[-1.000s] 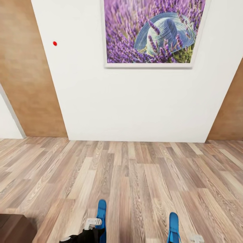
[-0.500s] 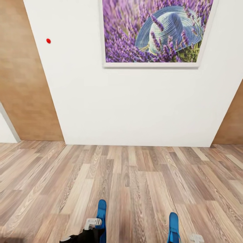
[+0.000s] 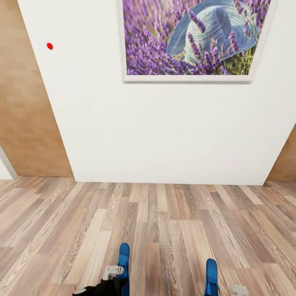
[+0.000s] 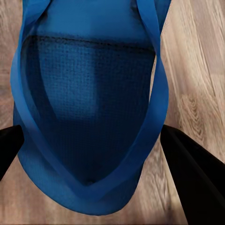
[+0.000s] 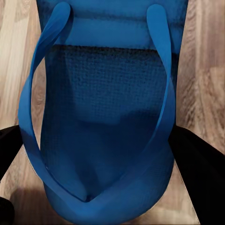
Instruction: In the bedroom, move the book from the bed onto either nightstand, and place the two sandals side by side next to the bed.
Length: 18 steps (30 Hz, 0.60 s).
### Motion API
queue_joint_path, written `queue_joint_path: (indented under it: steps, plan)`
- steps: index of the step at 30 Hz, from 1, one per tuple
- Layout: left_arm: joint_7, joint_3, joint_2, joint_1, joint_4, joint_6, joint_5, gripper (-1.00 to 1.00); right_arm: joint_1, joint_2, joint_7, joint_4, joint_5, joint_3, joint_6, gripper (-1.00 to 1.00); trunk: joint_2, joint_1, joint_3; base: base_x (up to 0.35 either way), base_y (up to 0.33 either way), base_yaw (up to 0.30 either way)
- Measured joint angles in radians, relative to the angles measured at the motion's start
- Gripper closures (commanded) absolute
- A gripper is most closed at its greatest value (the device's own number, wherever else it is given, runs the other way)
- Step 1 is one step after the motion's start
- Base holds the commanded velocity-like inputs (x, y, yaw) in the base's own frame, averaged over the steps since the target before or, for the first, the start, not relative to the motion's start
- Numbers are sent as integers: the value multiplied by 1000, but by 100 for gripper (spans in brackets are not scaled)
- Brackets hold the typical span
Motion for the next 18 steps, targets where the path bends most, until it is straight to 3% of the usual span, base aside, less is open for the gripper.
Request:
queue_joint_path:
  steps: [13,18]
  plan:
    - [0,0,0,0,0,0,0,100,0,0,0,0,0,0,0,100,0,0,0,330,0,0]
    - [0,0,0,0,0,0,0,100,0,0,0,0,0,0,0,100,0,0,0,330,0,106]
